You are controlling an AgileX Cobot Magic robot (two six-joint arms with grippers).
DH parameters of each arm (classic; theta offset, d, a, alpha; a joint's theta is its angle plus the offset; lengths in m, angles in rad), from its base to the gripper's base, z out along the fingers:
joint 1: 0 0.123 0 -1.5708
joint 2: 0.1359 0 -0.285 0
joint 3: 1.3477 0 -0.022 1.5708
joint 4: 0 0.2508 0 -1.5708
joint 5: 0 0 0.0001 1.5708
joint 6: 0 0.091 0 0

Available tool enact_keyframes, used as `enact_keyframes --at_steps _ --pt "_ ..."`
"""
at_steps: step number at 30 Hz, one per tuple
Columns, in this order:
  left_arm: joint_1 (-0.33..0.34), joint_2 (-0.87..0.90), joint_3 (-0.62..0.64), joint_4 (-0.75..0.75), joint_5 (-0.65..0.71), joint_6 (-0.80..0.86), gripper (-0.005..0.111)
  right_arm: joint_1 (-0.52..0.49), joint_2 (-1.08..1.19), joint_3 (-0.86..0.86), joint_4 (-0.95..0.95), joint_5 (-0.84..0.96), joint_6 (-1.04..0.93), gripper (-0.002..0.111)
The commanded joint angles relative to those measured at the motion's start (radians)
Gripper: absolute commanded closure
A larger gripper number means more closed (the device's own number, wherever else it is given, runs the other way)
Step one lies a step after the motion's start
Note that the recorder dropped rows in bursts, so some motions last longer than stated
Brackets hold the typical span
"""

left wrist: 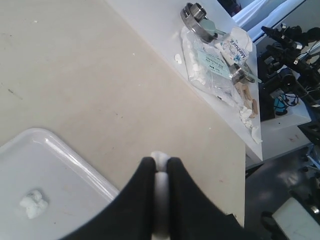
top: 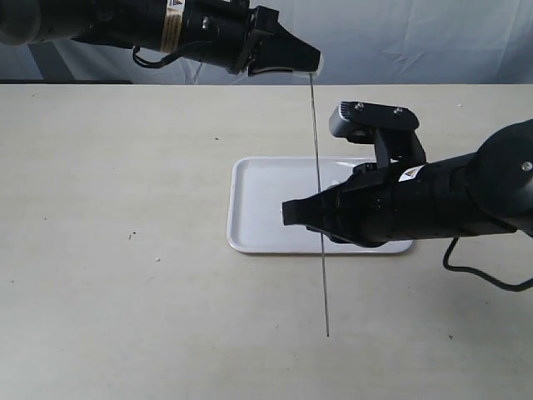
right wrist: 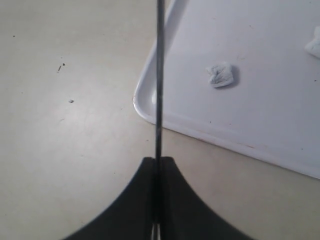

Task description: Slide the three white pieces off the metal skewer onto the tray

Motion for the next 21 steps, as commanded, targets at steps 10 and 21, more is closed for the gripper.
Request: enact_keyframes --at_steps 10,21 --pt "0.001 -0.009 0.003 -0.029 0.027 0.000 0.083 0.000 0.002 -0.001 -0.004 0.032 0.002 0.109" --pt "0.033 -0.009 0.003 -0.004 -0.070 0.000 0.075 0.000 0.002 -0.001 -0.006 0.024 0.002 0.109"
